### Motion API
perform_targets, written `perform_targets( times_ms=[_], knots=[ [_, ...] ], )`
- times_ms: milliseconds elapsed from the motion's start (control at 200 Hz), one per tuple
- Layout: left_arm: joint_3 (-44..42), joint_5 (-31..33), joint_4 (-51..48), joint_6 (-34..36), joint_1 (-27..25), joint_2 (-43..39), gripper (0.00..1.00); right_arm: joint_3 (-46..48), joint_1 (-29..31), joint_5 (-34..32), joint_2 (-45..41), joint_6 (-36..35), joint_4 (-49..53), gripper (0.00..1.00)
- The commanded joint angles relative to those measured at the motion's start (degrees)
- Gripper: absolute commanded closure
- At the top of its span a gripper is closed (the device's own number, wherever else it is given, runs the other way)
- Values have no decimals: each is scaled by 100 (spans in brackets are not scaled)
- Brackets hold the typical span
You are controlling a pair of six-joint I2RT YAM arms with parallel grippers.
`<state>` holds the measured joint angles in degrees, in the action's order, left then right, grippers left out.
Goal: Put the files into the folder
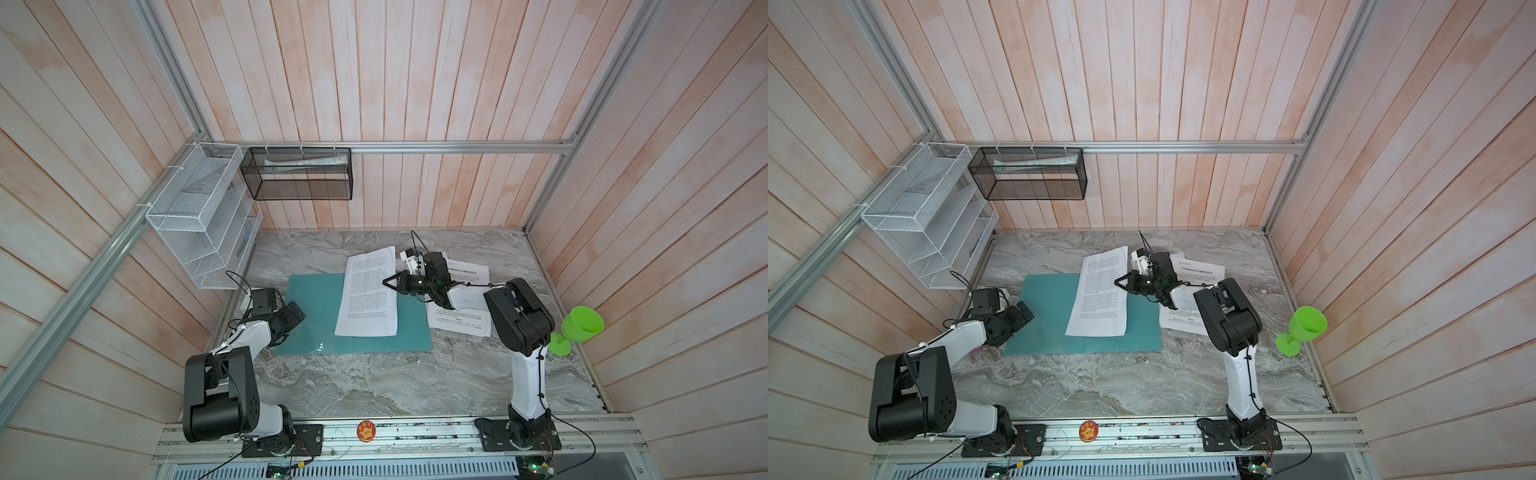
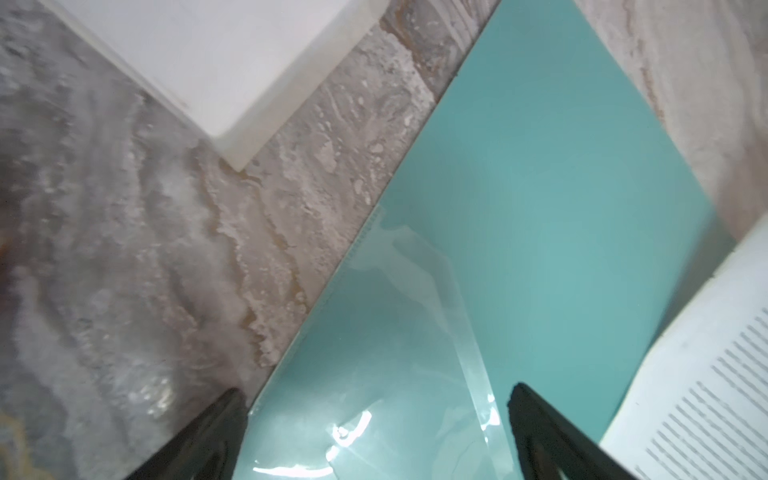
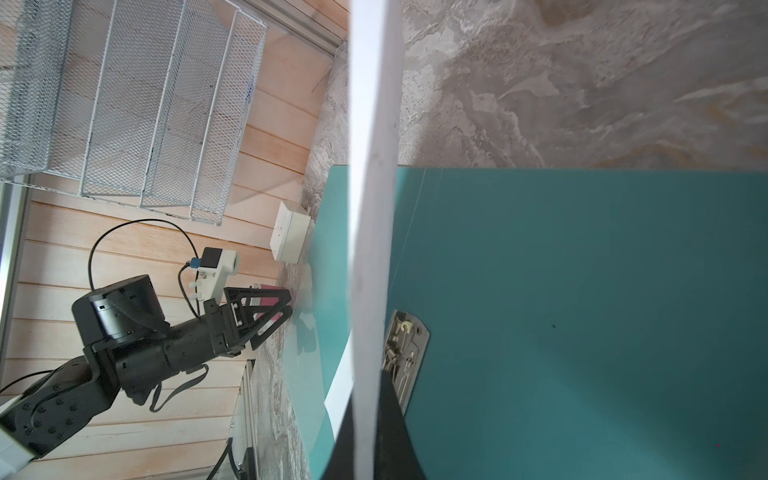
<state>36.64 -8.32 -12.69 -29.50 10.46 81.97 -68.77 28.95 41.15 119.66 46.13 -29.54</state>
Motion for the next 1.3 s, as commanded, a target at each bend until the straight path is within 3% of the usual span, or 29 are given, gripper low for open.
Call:
perform_targets(
  times_ms=[0, 1040, 1290],
  knots=[
    [-414, -711, -32, -42, 0, -41, 0, -276, -49, -68, -67, -201, 200, 100],
    [-571, -1054, 170, 5, -45, 45, 1, -1009, 581, -239, 745, 344, -107, 100],
    [-581, -1033, 166, -5, -53, 20, 2, -774, 634, -655, 734, 802, -587, 100]
  ],
)
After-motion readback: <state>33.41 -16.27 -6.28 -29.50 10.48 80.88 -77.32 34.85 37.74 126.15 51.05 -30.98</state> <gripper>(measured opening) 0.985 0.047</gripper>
